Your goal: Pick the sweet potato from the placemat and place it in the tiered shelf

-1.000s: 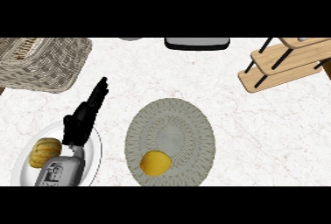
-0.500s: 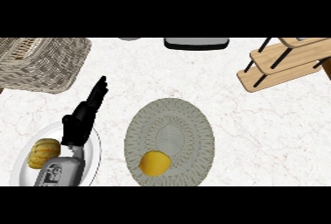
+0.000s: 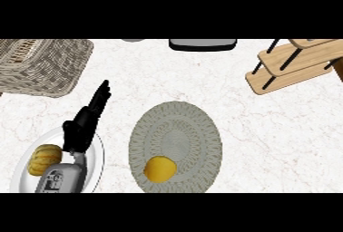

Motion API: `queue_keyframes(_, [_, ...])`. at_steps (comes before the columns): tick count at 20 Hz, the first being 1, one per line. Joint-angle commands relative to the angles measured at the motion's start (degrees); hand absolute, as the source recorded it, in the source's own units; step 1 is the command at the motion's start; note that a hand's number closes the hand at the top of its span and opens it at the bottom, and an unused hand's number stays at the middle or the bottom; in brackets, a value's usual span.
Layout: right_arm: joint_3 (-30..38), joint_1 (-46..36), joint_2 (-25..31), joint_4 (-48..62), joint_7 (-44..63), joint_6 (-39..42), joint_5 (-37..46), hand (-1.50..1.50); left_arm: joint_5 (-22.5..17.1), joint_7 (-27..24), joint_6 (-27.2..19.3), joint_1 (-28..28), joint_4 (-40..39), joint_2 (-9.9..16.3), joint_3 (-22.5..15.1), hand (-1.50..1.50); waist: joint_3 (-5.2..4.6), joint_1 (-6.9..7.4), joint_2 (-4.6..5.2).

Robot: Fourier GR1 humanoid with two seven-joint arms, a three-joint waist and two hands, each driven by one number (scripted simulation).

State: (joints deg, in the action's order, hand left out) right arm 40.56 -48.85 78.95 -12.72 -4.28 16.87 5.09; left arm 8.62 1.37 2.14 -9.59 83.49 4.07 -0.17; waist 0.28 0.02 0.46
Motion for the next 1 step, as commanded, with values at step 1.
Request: queue_keyframes(1, [2.2, 6.0, 3.1, 3.7, -5.1, 6.7, -1.6, -1.5, 0.3, -0.6, -1.0, -0.8, -1.1, -1.3, -0.4, 0.0, 0.13, -0.32, 0.13])
